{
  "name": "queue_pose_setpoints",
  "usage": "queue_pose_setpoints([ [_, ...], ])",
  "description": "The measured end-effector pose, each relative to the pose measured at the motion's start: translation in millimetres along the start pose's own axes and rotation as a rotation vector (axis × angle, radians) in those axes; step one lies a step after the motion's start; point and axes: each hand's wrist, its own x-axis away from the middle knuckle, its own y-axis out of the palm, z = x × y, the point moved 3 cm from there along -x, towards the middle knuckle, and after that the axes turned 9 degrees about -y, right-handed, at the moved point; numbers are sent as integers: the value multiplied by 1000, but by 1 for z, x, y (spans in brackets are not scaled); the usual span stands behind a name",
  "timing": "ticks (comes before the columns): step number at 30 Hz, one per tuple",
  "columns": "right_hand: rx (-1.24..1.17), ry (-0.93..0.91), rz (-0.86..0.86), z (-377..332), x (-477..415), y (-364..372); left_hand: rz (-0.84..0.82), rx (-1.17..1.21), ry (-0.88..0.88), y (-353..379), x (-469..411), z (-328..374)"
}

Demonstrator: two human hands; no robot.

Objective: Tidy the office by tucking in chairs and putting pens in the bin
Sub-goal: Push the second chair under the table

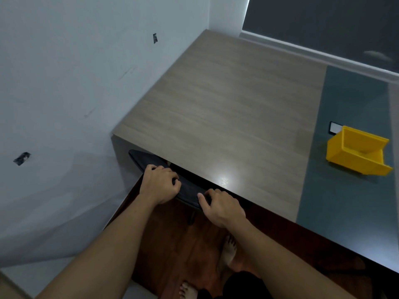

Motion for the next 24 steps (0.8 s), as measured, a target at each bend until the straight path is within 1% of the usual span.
queue_pose_setpoints([
  [7,20,-33,2,5,-10,-7,29,13,-32,4,-6,0],
  [14,14,-15,-1,3,-7,-12,0,7,-78,-4,0,6],
  [16,7,7,-27,3,-5,-15,-10,6,-111,-7,6,14],
  [18,-70,47,-101,6,-3,-20,-16,22,-121,-7,17,23],
  [21,-157,82,-211,19,7,-36,-34,40,-78,-4,42,39],
  [24,-175,90,-188,41,30,-54,-31,91,-30,-10,64,61],
])
